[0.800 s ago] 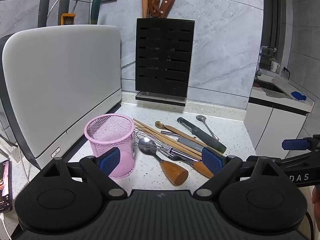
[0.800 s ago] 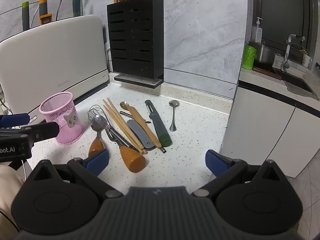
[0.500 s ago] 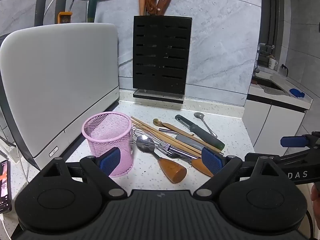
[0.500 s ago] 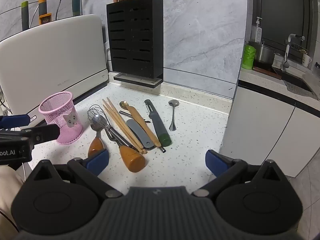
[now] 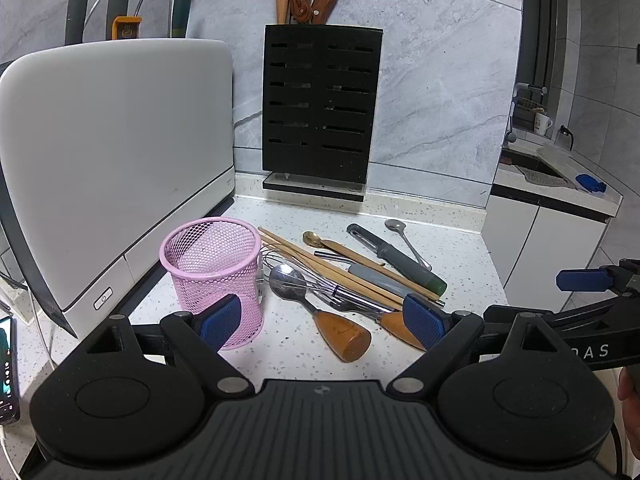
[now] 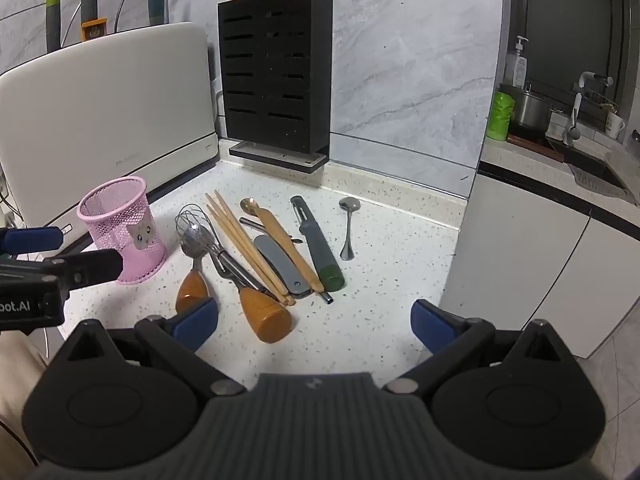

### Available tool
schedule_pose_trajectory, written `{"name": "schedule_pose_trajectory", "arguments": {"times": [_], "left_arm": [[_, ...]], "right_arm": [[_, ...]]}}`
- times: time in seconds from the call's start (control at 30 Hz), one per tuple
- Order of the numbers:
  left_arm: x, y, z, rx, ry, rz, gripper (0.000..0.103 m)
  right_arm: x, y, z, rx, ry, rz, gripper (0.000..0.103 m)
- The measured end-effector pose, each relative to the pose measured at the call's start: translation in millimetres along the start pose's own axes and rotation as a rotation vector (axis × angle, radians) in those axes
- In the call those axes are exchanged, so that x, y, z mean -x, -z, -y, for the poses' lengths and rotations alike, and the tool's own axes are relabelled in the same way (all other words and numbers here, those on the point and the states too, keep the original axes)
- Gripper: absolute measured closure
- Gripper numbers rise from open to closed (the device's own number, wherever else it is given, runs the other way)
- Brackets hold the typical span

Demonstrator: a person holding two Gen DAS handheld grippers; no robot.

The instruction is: Organize utensils

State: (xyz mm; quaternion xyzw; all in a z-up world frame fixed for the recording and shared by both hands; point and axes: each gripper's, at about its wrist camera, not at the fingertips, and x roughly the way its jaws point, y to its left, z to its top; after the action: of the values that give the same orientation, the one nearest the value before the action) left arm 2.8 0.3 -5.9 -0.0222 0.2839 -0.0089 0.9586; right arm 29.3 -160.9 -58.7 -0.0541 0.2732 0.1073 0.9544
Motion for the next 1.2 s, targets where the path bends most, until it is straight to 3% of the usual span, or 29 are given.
{"name": "schedule_pose_trajectory", "arguments": {"times": [1.2], "left_arm": [[-1.7, -0.6, -5.9, 0.014, -0.006, -0.013, 0.000]], "right_arm": [[-4.4, -0.2, -4.4, 0.031, 0.000, -0.023, 0.003]]}}
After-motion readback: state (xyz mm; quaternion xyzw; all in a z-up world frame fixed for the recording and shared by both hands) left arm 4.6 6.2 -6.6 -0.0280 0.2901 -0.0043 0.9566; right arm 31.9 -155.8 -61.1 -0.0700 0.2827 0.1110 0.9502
